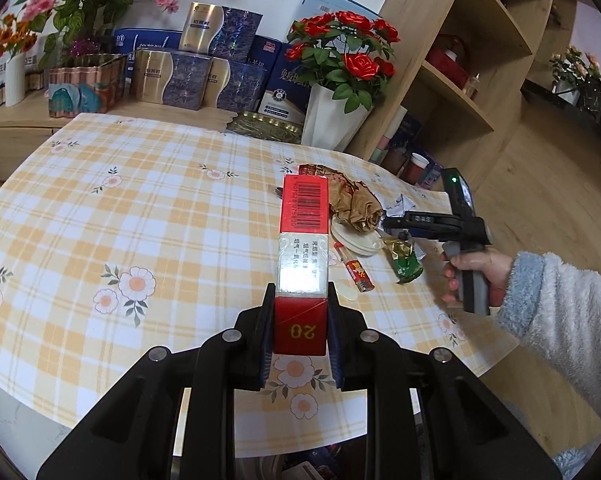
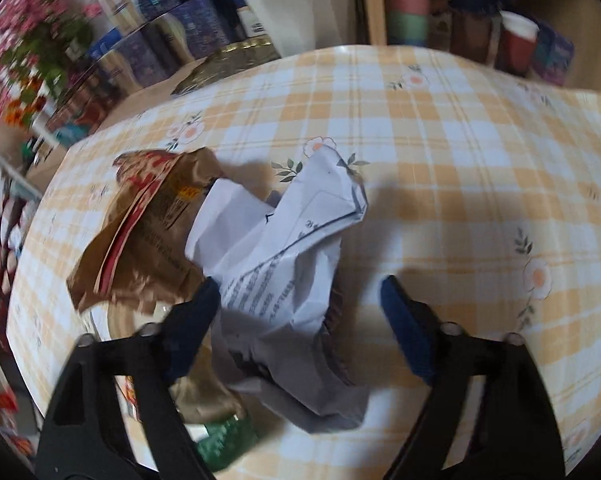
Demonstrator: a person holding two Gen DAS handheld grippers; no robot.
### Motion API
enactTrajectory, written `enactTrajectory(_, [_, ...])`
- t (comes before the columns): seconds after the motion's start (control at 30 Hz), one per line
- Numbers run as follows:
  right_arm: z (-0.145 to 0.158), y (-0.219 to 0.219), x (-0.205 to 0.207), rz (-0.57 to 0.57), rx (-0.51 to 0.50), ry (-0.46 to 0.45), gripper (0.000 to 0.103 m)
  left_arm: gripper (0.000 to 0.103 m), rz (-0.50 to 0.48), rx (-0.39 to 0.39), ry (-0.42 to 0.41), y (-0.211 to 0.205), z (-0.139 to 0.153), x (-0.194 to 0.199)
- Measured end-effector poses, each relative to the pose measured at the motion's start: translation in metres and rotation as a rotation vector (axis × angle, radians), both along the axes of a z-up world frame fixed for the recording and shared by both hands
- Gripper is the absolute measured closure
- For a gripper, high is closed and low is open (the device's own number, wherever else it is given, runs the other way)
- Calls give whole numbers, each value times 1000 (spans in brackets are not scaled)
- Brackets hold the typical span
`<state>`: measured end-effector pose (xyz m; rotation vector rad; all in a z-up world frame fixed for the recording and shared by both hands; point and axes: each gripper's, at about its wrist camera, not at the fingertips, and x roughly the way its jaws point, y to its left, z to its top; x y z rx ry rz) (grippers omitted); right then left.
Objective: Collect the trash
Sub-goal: 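Drop the white paper into the brown bin with the right tool while the left tool carries the red box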
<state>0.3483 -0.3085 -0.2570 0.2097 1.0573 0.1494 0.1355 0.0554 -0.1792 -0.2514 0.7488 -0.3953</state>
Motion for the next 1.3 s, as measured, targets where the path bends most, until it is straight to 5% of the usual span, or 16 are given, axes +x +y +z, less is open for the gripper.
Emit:
enactTrajectory(0.1, [2, 2, 0, -15, 18, -3, 48, 81, -13, -7, -1, -5, -1, -4])
enactTrajectory(0.43, [72, -30, -42, -71, 19, -275, 48, 81, -57, -8, 4, -24, -5, -16])
enactTrajectory(0.83, [78, -42, -164, -40, 105, -304, 48, 81, -122, 12, 6, -41, 2, -46])
enactTrajectory(1.3, [82, 9, -298, 80, 113, -320, 48, 81, -194, 2, 26, -43, 0, -106])
